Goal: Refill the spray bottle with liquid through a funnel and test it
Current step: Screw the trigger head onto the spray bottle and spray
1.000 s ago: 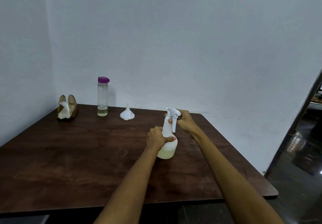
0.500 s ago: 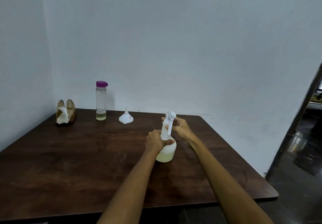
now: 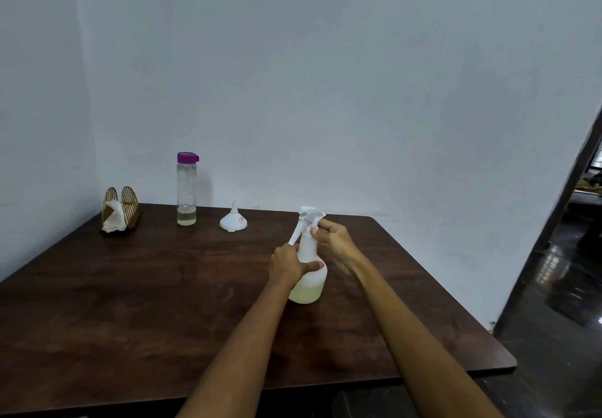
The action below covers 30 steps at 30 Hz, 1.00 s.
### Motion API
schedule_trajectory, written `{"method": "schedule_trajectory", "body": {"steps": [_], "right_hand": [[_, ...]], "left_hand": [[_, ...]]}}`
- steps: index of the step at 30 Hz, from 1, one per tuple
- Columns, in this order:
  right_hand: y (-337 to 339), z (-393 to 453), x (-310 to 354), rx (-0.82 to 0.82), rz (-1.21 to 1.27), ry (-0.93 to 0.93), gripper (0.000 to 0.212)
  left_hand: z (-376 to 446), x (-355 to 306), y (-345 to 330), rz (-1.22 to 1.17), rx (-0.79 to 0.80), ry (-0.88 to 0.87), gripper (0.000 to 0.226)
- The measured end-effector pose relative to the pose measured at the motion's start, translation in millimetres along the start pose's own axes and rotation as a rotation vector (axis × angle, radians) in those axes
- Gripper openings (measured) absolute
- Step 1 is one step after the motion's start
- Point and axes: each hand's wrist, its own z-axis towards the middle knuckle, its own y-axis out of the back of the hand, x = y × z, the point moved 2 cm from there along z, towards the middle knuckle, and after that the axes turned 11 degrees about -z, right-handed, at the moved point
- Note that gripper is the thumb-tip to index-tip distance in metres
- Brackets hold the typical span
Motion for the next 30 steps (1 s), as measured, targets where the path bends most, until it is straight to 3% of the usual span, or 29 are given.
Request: {"method": "schedule_trajectory", "body": {"steps": [5, 8, 10, 13, 17, 19, 24, 27, 30], "right_hand": [[-8, -5, 1, -0.191, 0.066, 0.011, 0.008], [-14, -6, 0, -0.418, -0.119, -0.018, 0.029], [-18, -7, -3, -0.469, -0.148, -0.029, 0.035], [-17, -4, -5, -0.360, -0.073, -0.050, 0.033], [-13, -6, 7, -0.097, 0.032, -0.037, 0.025], [-14, -6, 6, -0.088, 0.082, -0.016, 0.025], [-22, -4, 0, -0.358, -0.103, -0.033, 0.007], [-33, -7, -3, -0.567, -0.326, -0.009, 0.023], [-39, -12, -2, -0.658, -0.387, -0.026, 0.036]], "left_hand": [[0, -2, 0, 0.001, -0.003, -0.013, 0.060], [0, -3, 1, -0.004, -0.005, -0.013, 0.058], [-1, -4, 0, 0.003, -0.004, -0.012, 0.057], [-2, -5, 0, 0.007, -0.005, -0.015, 0.056], [-3, -5, 1, 0.003, -0.006, -0.023, 0.056], [-4, -6, 2, 0.002, -0.007, -0.026, 0.056], [-7, -10, 3, 0.002, -0.019, -0.017, 0.053], [-9, -10, 2, -0.002, -0.010, -0.031, 0.041], [-13, -13, 2, 0.029, -0.018, -0.052, 0.029]]}}
